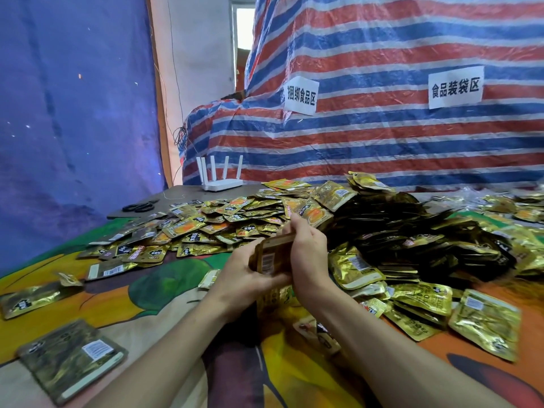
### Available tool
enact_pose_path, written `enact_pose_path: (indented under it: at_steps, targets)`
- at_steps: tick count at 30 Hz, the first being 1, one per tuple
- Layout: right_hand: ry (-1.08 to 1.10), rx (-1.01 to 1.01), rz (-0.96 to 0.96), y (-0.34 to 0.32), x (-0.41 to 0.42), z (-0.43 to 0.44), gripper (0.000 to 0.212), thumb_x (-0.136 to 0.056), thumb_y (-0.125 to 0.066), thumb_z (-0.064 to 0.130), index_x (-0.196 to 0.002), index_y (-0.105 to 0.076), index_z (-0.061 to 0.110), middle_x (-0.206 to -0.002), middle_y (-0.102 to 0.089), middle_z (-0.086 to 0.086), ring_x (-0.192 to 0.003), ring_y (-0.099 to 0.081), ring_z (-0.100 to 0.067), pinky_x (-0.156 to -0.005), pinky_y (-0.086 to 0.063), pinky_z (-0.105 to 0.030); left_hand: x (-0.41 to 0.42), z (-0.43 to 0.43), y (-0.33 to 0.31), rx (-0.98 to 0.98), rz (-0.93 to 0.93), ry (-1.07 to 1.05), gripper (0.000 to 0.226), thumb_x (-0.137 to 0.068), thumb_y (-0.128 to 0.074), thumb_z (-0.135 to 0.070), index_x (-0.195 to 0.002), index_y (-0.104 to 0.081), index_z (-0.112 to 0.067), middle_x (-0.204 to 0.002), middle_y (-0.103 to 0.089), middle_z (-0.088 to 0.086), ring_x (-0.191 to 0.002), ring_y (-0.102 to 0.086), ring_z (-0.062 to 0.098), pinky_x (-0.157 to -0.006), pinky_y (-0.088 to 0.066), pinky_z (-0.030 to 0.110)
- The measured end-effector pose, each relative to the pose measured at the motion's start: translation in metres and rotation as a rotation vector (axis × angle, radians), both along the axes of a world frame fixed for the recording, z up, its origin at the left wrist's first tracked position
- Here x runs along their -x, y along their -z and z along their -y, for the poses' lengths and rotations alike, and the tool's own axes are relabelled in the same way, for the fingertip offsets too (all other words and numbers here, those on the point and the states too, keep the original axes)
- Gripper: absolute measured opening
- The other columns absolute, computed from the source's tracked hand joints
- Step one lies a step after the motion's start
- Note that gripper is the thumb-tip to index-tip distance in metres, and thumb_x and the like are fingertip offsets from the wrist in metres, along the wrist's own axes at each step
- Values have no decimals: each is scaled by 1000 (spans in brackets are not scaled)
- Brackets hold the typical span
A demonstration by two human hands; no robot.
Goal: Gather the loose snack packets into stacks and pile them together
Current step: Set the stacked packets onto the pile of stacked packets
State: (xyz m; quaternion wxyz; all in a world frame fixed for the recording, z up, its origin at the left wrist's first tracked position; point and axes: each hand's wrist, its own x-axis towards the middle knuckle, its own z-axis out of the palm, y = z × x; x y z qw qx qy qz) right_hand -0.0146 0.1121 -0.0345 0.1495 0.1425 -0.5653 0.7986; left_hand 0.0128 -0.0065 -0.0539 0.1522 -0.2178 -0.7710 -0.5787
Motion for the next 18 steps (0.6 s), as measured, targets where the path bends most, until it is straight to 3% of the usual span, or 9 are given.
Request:
enact_pose_path:
  at_steps: [4,8,11,13,15,18]
  targets:
    - [-18,57,73,-5,3,-1,62,-105,-49,42,-45,-57,26,-58,-58,2,-65,-60,-18,-72,-53,-37,-2,-4,0,-21,26,96,47,-68,-76,-7,-114,-65,-6,-104,-72,17,-92,-71,25,-84,-56,41]
    - [-84,-43,160,-1,-1,-1,68,-103,-38,58,-52,-70,25,-64,-72,5,-65,-71,-11,-70,-55,-27,-3,-9,2,-99,102,140,41,-69,-74,-9,-109,-67,-19,-94,-77,-8,-90,-72,5,-76,-53,17]
    - [-143,-32,172,1,-2,2,69,-102,-32,62,-72,-76,18,-80,-77,-2,-78,-75,-13,-72,-57,-25,1,-11,2,-168,22,-26,29,-81,-75,-1,-95,-75,-26,-92,-78,-4,-89,-73,16,-77,-56,28]
    - [-117,-79,154,-1,-2,6,63,-104,-31,58,-89,-75,15,-91,-77,-4,-83,-73,-12,-67,-54,-21,3,-13,1,-282,-15,-165,31,-88,-71,1,-82,-78,-29,-87,-77,0,-83,-73,21,-75,-58,37]
    - [-75,-186,169,1,-1,11,49,-104,-38,50,-107,-68,11,-109,-71,-11,-100,-68,-19,-82,-54,-30,4,-13,0,-352,-35,-157,29,-89,-70,-4,-82,-78,-30,-86,-77,-2,-80,-73,14,-69,-58,29]
    - [-32,-393,214,8,-1,11,32,-102,-41,26,-99,-66,6,-106,-67,-18,-97,-65,-22,-94,-52,-44,3,-9,3,-248,102,-2,19,-70,-71,-11,-77,-76,-27,-77,-74,-2,-74,-70,12,-65,-55,27]
